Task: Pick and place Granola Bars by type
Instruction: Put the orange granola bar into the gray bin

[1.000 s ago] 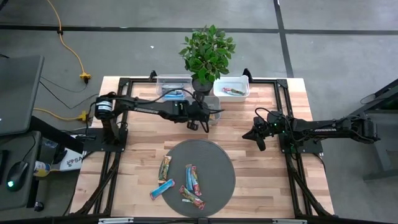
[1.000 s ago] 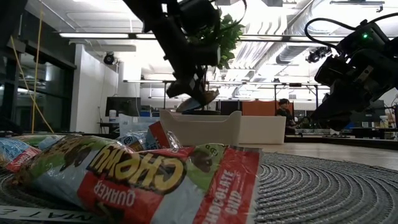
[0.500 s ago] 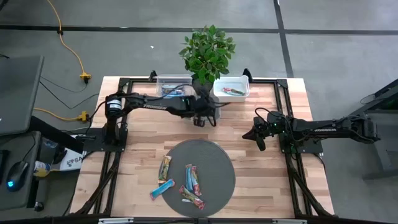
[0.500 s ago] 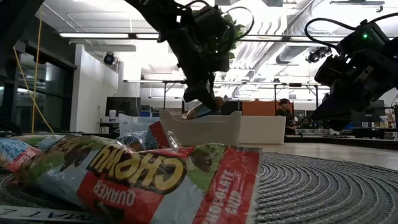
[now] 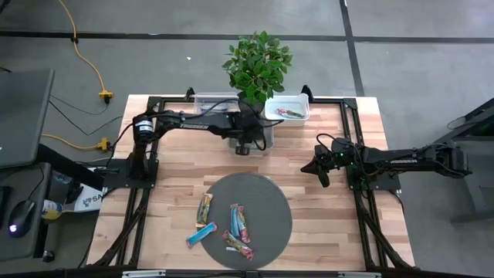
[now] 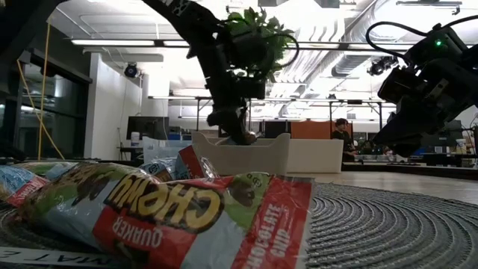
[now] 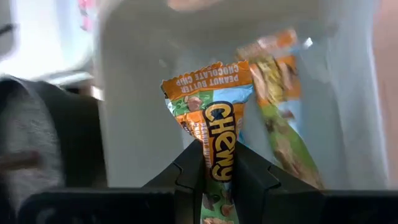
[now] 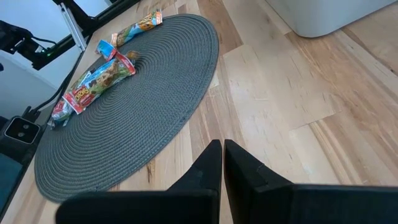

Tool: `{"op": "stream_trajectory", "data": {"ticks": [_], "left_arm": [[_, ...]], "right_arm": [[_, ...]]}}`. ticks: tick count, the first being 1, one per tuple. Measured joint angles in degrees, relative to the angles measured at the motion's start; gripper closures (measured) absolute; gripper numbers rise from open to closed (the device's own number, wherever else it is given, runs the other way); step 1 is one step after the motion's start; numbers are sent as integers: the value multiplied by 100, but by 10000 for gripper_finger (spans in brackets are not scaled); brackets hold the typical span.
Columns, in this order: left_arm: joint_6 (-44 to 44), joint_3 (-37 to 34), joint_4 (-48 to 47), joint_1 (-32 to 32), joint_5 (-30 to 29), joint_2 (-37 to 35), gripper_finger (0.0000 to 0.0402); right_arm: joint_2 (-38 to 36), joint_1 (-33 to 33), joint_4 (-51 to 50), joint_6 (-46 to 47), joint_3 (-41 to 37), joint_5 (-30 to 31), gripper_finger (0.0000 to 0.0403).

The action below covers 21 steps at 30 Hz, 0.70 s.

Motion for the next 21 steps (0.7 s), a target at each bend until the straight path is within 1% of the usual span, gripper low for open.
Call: {"op": "stream_trajectory", "data": {"ticks": [3, 8, 13, 17, 21], "left_arm": [[-35, 10, 32, -18, 53, -13, 342], [-149, 5, -19, -16, 316, -16, 340], [-174, 3, -43, -16, 630, -18, 320], [-212, 3, -41, -16, 629, -18, 298], [-234, 3, -49, -16, 476, -25, 282]], "right_arm": [[0, 1, 0, 0, -1, 0, 403], [-2, 1, -2, 0, 1, 0, 403], [-2, -1, -2, 0, 1, 0, 403], [-2, 1, -2, 0, 1, 0, 403], [-2, 1, -2, 0, 1, 0, 403]]}}
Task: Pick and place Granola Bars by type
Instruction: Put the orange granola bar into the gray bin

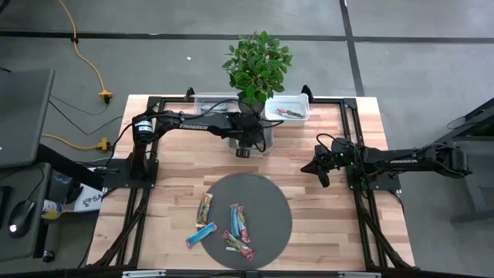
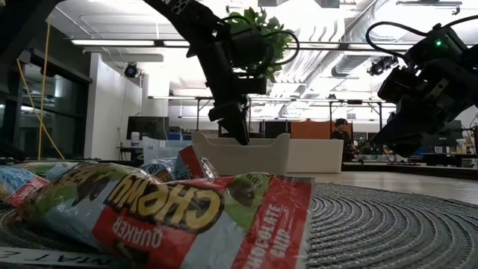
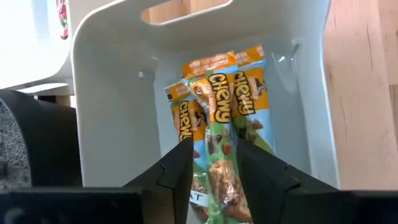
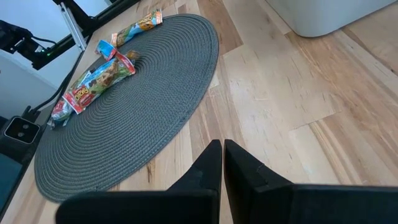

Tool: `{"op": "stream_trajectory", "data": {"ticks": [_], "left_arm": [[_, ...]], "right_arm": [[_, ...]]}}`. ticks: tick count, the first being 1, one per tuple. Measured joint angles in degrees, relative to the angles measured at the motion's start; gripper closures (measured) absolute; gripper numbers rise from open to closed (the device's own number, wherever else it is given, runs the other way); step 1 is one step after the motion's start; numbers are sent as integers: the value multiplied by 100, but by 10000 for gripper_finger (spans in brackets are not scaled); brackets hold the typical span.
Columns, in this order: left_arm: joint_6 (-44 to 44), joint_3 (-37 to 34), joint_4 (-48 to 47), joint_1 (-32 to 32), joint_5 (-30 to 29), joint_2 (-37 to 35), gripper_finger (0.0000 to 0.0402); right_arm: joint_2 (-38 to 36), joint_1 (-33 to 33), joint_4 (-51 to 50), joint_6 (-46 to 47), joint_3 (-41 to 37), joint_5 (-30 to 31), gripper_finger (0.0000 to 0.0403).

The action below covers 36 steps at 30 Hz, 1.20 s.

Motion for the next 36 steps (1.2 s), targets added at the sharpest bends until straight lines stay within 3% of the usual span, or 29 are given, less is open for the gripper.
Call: {"op": "stream_trajectory", "data": {"ticks": [10, 13, 21, 30, 32, 36], "left_arm": [[-197, 977, -911, -2, 48, -41, 277], [-420, 1376, -1381, -1, 362, -41, 277], [-1148, 2319, -2889, -4, 2918, -41, 277], [-1516, 2854, -4477, -124, 6623, -46, 277], [-1306, 2868, -4819, -250, 7011, -83, 277], [-980, 2872, -5325, -694, 6957, -256, 277]], "right_arm": [[0, 0, 0, 0, 0, 0, 403], [0, -2, 0, 0, -1, 0, 403], [0, -2, 0, 0, 0, 0, 403], [0, 0, 0, 0, 0, 0, 403], [0, -1, 1, 0, 0, 0, 403], [0, 0, 0, 0, 0, 0, 403]]}}
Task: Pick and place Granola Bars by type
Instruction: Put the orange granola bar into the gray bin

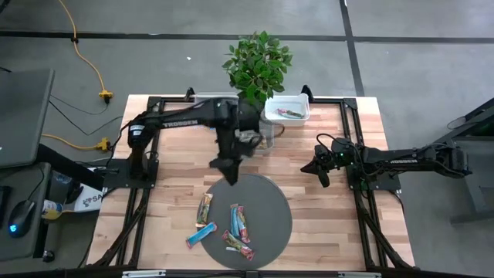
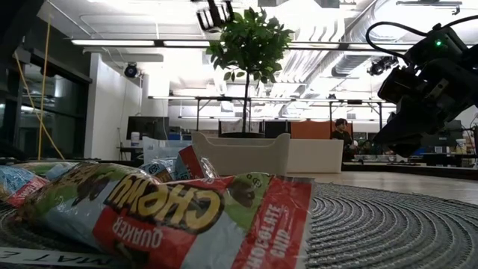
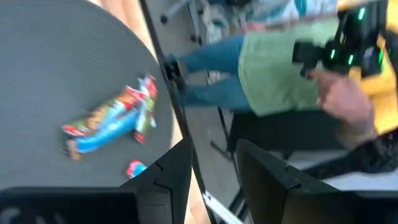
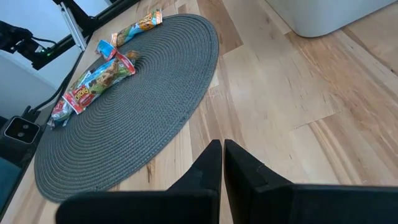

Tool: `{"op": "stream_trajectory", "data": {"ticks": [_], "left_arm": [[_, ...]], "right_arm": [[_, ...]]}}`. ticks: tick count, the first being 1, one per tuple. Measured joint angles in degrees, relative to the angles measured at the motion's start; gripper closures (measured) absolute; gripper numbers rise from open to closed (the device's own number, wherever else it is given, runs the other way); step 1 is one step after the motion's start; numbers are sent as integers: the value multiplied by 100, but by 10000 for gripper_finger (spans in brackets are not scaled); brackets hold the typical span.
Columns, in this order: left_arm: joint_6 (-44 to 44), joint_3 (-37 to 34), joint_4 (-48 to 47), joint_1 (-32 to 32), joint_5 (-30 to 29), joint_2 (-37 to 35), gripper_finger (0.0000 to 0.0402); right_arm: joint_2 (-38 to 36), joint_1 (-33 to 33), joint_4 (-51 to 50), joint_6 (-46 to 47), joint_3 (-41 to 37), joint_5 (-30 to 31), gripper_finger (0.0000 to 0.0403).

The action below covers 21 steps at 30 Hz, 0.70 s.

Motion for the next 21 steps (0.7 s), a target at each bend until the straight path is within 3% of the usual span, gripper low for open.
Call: {"op": "stream_trajectory", "data": {"ticks": [5, 12, 15, 21], "left_arm": [[-267, 0, 58, -630, -96, -447, 277], [-2224, 0, 1156, -1654, -1135, -1320, 277], [-3187, 4, 1712, -2180, -1964, -1719, 277], [-5032, 2, 2350, -3417, -4307, -2304, 277]], "right_arm": [[2, -1, 1, 0, 0, 0, 403], [2, -2, 2, 0, 0, 0, 403], [2, -2, 2, 0, 0, 0, 403], [2, -2, -1, 0, 0, 0, 403]]}}
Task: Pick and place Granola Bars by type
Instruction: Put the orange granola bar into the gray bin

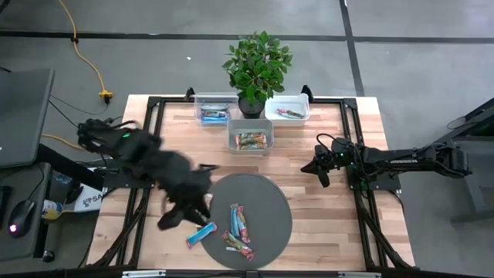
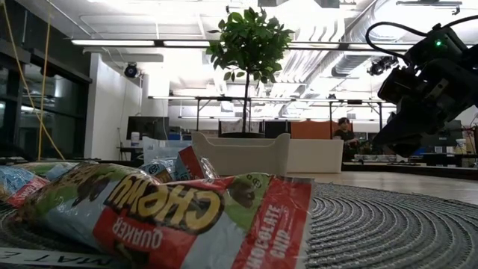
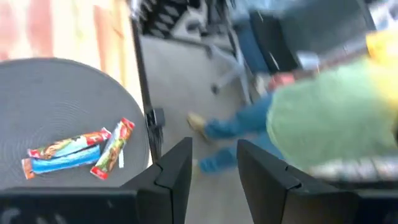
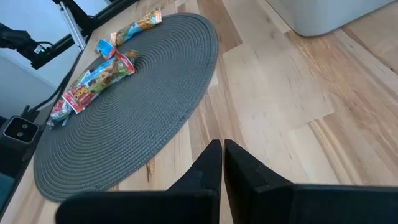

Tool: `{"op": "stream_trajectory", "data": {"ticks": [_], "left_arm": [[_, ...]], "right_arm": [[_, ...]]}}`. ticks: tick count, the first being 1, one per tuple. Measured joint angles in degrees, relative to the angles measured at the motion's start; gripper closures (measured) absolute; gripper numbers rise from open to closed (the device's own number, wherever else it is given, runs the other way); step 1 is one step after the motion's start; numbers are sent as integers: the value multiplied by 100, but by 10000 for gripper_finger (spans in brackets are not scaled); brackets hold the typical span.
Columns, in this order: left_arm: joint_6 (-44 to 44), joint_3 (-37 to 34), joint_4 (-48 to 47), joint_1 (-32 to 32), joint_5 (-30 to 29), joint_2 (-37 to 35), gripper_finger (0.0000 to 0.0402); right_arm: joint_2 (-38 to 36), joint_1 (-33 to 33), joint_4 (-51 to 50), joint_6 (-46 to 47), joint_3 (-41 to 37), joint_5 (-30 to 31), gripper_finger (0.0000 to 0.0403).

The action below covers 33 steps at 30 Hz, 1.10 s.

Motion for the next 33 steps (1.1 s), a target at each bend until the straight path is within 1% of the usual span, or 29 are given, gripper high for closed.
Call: {"op": "stream_trajectory", "data": {"ticks": [3, 7, 10, 13, 16, 19, 22, 26, 28, 33], "left_arm": [[-817, 1, 90, -670, -1268, -154, 277], [-1927, 0, 103, -1513, -2981, -180, 277], [-2758, -2, 82, -2042, -4151, -142, 277], [-3698, -3, -145, -2445, -5068, 5, 277], [-4816, -4, -592, -2710, -5655, 194, 277], [-6070, -4, -1301, -2811, -5598, 460, 277], [-7202, -5, -2024, -2792, -5027, 802, 277], [-8493, -8, -2894, -2754, -4173, 1248, 277], [-8733, -142, -2781, -2708, -3802, 1421, 277], [-9049, -358, -2693, -2522, -3182, 1776, 277]], "right_arm": [[-4, -1, 10, 0, -2, 1, 403], [0, -1, 1, 0, 0, 0, 403], [1, -1, 1, 0, 0, 0, 403], [1, -1, 2, 0, 0, 0, 403], [1, -1, 3, 0, 0, 0, 403], [1, -1, 3, 0, 0, 0, 403], [1, 0, 1, 0, 0, 0, 403], [1, 2, 1, 0, -1, 0, 403], [1, -1, 1, 0, 0, 0, 403], [1, 0, 1, 0, -1, 0, 403]]}}
